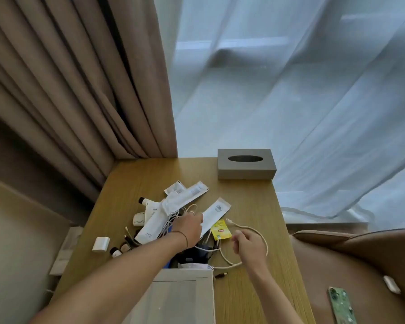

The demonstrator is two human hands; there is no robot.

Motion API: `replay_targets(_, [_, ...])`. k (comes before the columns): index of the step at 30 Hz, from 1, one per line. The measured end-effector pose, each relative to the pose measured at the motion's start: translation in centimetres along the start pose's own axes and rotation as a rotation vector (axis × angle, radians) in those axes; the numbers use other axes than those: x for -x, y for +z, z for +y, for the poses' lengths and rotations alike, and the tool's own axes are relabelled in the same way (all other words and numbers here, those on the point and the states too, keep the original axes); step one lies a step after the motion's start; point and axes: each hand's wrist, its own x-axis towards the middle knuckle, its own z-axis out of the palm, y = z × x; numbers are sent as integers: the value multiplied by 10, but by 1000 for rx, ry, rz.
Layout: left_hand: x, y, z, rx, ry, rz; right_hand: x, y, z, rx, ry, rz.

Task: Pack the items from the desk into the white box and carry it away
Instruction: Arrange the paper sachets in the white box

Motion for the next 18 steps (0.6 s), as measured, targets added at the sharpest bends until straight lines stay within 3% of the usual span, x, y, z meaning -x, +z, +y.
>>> replay_targets(9, [-46,24,27,-160,-99,19,-11,4,11,-95,37,-36])
replay_targets(15, [-61,34,19,115,-228,0,-29,9,10,-98,26,-57])
replay_targets(18, [-60,34,11,195,-219,84,-43,13,6,-65,12,-63])
